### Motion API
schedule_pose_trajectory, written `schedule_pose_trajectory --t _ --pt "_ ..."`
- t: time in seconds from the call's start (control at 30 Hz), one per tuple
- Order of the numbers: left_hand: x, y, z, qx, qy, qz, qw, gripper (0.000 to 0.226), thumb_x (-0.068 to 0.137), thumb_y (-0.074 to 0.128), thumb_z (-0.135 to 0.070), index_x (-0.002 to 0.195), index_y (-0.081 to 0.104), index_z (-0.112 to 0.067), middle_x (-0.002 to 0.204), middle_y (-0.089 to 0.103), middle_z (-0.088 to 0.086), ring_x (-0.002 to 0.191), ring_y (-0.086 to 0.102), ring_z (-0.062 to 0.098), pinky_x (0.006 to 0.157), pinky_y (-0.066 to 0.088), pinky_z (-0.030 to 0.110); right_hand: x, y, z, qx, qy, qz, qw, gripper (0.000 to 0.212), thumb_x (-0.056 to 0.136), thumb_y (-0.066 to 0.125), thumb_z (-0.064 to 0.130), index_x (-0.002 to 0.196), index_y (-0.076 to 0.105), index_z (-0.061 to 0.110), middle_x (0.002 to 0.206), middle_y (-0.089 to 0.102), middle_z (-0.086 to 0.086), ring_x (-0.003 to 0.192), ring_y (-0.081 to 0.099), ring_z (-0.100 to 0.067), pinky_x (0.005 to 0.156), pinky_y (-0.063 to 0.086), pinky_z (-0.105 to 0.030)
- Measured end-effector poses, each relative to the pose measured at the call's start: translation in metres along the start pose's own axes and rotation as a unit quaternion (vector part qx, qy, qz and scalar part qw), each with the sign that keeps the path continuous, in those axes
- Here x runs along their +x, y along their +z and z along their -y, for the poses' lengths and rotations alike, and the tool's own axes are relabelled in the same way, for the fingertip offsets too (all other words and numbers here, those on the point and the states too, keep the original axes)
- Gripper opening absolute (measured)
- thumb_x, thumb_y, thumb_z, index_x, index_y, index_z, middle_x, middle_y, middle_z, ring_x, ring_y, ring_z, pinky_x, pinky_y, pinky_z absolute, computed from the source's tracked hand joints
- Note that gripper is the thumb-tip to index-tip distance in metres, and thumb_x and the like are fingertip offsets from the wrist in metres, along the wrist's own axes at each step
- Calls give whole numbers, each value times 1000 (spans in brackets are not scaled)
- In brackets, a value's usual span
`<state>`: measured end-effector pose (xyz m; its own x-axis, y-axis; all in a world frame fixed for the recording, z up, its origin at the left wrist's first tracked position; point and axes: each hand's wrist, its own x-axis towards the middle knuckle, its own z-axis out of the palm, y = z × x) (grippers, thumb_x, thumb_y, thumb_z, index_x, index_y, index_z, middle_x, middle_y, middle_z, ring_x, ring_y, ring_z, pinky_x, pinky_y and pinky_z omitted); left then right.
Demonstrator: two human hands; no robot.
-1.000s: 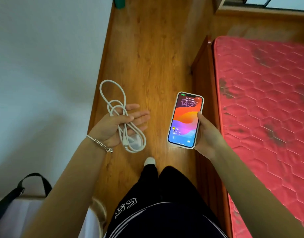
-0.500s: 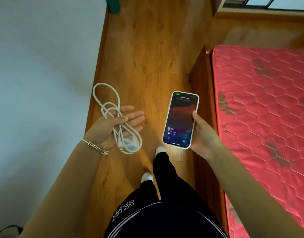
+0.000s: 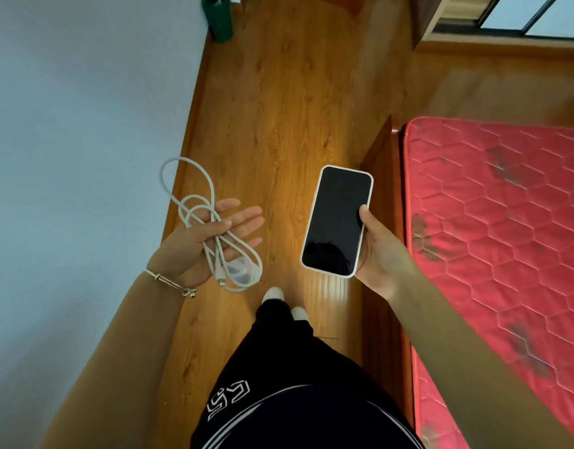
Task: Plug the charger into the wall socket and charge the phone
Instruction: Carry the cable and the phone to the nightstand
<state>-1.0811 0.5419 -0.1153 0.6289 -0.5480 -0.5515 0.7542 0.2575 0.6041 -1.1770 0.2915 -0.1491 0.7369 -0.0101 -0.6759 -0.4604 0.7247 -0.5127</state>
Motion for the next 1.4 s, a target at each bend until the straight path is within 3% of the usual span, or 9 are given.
schedule_pose_trajectory --t 0.1,0.23,0.33,0.47,0.73,0.93,1.17,1.3,1.4 --pt "24 5 -15 1 8 -7 1000 26 91 36 0 105 55 -9 110 71 12 104 67 25 71 59 37 18 1 20 6 -5 5 1000 41 96 44 40 131 54 19 121 69 -4 111 65 -21 96 51 -41" --pt "59 9 -38 9 9 -9 1000 26 80 48 -10 105 57 -10 106 73 9 101 69 23 69 59 36 47 4 46 31 -8 10 999 39 97 44 38 128 55 18 114 72 -3 106 68 -19 81 58 -35" --pt "91 10 -59 5 -1 -10 1000 25 86 44 -4 106 57 -9 106 73 10 101 69 23 68 59 36 72 7 68 41 -18 7 999 39 95 46 37 128 56 18 114 72 -4 106 68 -20 74 58 -33" --pt "139 19 -94 1 -11 -12 1000 30 94 32 4 105 56 -10 103 74 8 98 70 20 66 59 34 104 18 105 65 -36 2 997 43 89 52 38 127 56 18 114 72 -5 106 68 -20 73 58 -33" --pt "215 49 -146 -13 -35 15 999 38 92 25 11 102 56 -9 106 73 11 100 69 22 68 59 39 158 37 173 79 -57 12 995 46 82 57 39 123 59 17 114 72 -5 105 68 -20 73 58 -32" --pt "257 52 -173 -16 -49 8 999 42 89 22 14 101 55 -8 108 72 13 102 68 23 70 59 41 196 41 214 90 -47 15 995 48 82 58 37 125 57 15 111 73 -6 101 70 -21 70 58 -33" --pt "308 60 -205 -27 -23 -29 999 44 86 22 17 100 57 -7 109 72 12 102 68 24 69 59 41 256 52 271 55 -24 22 998 55 80 60 36 130 54 13 114 72 -6 105 68 -21 76 57 -33" --pt "337 70 -230 -37 -18 -45 998 50 86 24 17 92 67 -7 106 72 14 99 69 25 67 59 41 282 59 309 21 -20 27 999 56 78 63 40 128 57 15 114 72 -5 104 69 -20 74 57 -31" --pt "363 77 -248 -42 -22 -52 998 43 87 26 16 100 60 -6 108 72 14 101 69 26 68 59 42 299 59 335 10 -20 34 999 55 79 63 41 127 58 16 118 71 -7 108 67 -22 77 57 -33"
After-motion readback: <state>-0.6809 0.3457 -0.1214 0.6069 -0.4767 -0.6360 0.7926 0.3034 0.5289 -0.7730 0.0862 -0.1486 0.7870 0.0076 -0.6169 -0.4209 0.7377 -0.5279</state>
